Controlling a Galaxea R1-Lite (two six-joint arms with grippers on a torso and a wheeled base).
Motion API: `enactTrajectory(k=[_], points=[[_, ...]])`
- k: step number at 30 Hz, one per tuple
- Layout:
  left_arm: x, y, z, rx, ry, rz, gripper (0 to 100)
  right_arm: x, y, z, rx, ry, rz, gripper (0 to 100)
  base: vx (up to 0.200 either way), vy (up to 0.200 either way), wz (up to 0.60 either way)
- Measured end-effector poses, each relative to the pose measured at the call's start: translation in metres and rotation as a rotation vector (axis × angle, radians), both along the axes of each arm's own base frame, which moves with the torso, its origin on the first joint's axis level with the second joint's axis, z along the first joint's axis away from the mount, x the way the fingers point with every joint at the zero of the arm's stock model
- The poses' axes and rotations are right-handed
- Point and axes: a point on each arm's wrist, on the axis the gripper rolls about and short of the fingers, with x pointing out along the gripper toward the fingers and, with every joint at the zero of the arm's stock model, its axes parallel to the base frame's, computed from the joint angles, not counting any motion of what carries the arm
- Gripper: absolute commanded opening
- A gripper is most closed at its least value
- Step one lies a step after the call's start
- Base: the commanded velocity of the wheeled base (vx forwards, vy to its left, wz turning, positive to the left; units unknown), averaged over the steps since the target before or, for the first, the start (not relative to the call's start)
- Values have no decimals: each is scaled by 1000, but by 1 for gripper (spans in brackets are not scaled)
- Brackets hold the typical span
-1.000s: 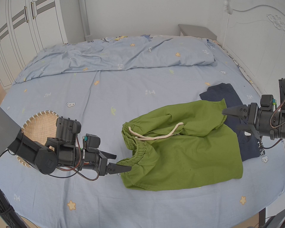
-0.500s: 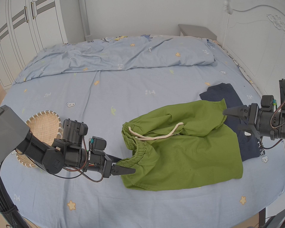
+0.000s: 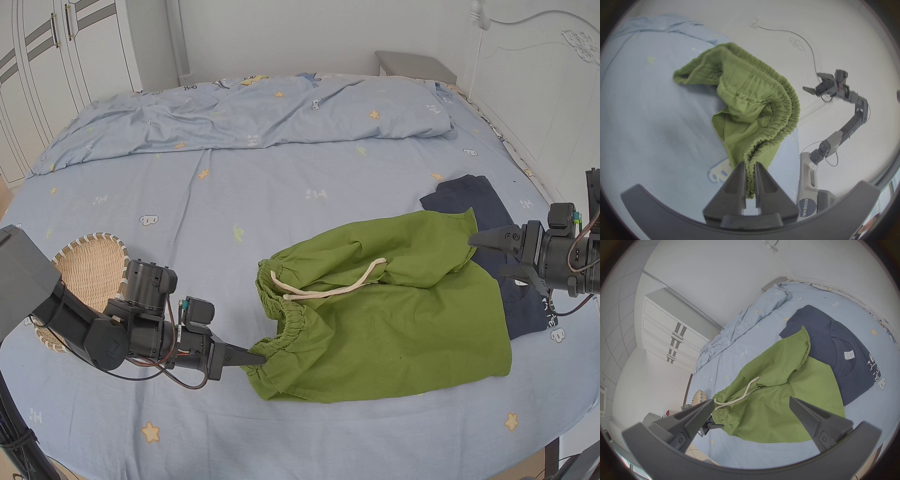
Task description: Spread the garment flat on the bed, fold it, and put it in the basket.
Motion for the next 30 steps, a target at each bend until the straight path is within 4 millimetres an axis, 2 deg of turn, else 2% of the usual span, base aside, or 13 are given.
enactTrajectory(k=[6, 13, 17, 23, 30], points=[[-11, 27, 6, -87, 151, 102, 0, -2, -5, -11, -38, 40, 59, 100, 0, 0, 0], [-30, 63, 18, -140, 219, 246, 0, 0, -32, -32, -32, 125, 115, 100, 0, 0, 0], [-45, 78, 23, -170, 254, 321, 0, -1, -48, -55, -76, 186, 108, 100, 0, 0, 0], [-61, 86, 23, -176, 264, 353, 0, -11, -60, -89, -54, 304, 137, 100, 0, 0, 0], [-65, 91, 25, -180, 255, 375, 0, -31, -62, -119, -71, 401, 184, 100, 0, 0, 0]])
